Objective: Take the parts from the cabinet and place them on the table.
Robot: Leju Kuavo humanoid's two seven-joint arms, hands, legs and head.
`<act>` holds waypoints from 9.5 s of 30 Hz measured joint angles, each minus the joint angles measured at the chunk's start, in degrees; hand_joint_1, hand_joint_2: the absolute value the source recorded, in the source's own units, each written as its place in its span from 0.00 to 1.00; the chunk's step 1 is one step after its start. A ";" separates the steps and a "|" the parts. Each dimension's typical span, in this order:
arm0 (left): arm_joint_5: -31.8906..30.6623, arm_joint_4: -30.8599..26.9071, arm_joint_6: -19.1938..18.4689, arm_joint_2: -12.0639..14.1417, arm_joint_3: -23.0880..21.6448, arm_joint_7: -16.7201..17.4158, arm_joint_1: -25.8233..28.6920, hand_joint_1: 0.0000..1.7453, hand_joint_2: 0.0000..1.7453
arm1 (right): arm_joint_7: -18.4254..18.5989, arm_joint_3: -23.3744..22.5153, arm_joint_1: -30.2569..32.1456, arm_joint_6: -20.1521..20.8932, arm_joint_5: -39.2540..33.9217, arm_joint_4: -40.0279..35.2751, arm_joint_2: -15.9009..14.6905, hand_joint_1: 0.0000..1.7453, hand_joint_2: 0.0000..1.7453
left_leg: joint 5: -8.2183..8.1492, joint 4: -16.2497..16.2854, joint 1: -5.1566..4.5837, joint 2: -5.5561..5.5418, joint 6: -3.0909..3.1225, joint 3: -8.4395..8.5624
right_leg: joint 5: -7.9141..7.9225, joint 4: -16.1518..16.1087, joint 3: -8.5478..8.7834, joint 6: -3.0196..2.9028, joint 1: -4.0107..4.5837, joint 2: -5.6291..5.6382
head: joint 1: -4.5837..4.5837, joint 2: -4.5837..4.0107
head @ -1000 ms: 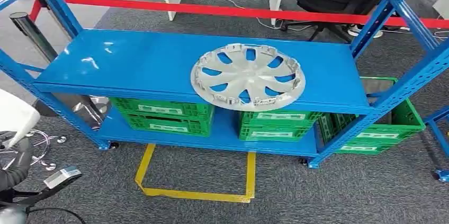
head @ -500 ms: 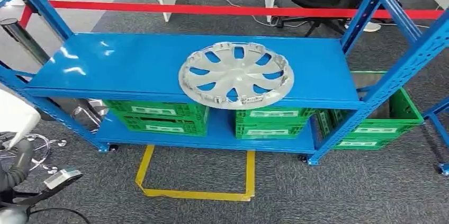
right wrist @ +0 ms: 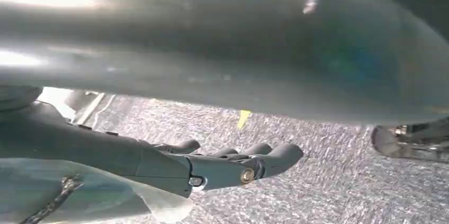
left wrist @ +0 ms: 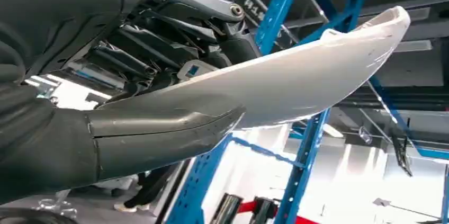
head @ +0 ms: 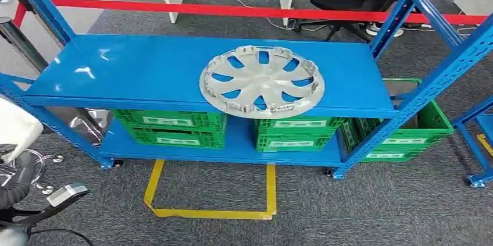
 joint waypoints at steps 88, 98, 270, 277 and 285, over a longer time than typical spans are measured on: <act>0.48 0.13 0.02 3.04 -1.18 4.39 0.80 1.00 1.00 | -0.26 -0.11 -0.02 0.57 0.00 1.44 -0.42 0.00 0.00 | -4.60 -0.51 -0.64 0.31 -1.22 5.42 | 9.46 -6.71 -1.13 -1.02 0.20 -0.08 | 0.39 0.00; -2.23 -0.66 0.00 0.61 -1.71 3.87 2.16 1.00 1.00 | -0.35 -1.18 0.22 3.08 0.04 -0.70 -0.96 0.00 0.00 | 2.03 -0.73 -0.96 0.83 0.60 -1.94 | -1.32 10.38 -3.81 0.69 -0.11 -0.21 | 1.07 0.00; 3.93 13.53 -0.92 5.44 -24.67 14.27 -15.75 1.00 1.00 | -11.10 55.04 -6.81 -35.37 -2.25 21.86 -2.82 0.00 0.00 | 0.58 1.45 -0.39 -6.05 -0.72 -1.06 | 6.07 -7.21 2.49 0.79 -0.90 4.70 | 1.16 0.00; 2.62 13.51 -1.01 5.33 -26.18 15.41 -16.45 1.00 1.00 | -9.07 57.48 -6.71 -36.11 -2.25 23.02 -1.82 0.00 0.00 | -4.87 11.61 -0.13 -0.95 -2.80 -6.47 | 6.03 -7.21 2.71 -1.69 -0.48 -0.40 | 0.77 0.00; 1.46 13.55 -1.07 5.05 -27.15 16.57 -17.44 1.00 1.00 | -7.76 58.36 -6.73 -36.54 -2.03 23.47 -0.59 0.00 0.00 | 0.40 1.25 -1.15 5.80 -2.04 -1.04 | 5.18 -7.00 3.26 -0.97 0.22 -6.22 | 0.46 0.00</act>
